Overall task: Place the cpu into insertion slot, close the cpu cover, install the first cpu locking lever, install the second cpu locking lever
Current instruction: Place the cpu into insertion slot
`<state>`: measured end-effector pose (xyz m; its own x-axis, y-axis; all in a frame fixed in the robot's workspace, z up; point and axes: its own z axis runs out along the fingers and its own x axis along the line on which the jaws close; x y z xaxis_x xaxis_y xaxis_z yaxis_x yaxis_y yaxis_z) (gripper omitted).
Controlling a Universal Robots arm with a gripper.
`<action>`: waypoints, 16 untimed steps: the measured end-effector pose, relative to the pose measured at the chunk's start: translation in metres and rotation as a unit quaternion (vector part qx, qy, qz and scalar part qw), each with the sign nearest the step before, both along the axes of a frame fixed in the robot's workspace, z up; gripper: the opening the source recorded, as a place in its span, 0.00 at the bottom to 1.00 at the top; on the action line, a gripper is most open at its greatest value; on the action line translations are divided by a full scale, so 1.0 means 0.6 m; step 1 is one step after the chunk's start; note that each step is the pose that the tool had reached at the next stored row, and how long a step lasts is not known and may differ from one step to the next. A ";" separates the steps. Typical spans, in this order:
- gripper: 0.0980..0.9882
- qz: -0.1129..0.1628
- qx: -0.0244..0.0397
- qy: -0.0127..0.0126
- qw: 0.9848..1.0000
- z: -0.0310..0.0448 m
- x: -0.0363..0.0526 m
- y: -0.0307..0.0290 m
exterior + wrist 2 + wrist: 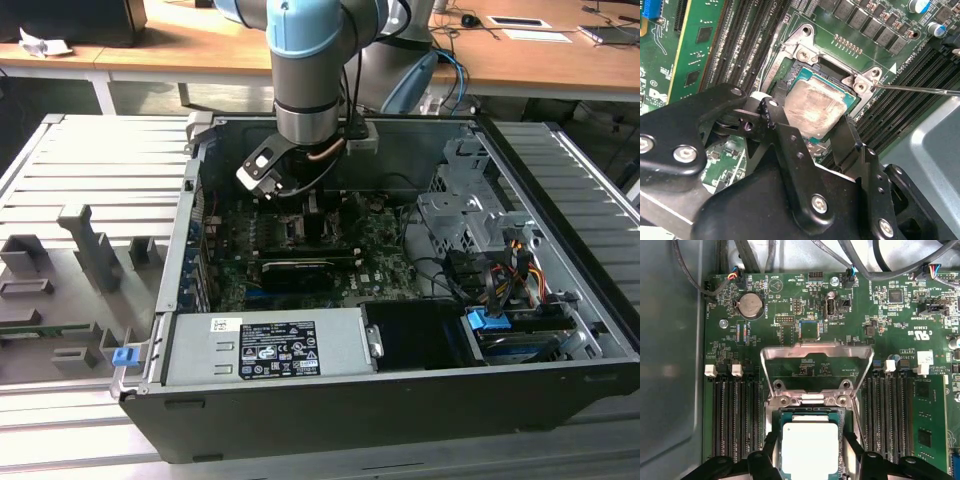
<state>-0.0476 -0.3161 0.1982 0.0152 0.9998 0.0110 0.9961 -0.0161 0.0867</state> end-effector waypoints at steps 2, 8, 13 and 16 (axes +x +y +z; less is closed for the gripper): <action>0.58 0.000 0.000 0.000 1.000 0.000 0.000 0.0000; 0.49 0.000 -0.010 0.000 1.000 0.000 0.001 -0.0004; 0.49 0.000 -0.007 0.000 1.000 -0.001 0.001 -0.0001; 0.51 0.000 -0.006 0.000 1.000 -0.002 0.001 0.0001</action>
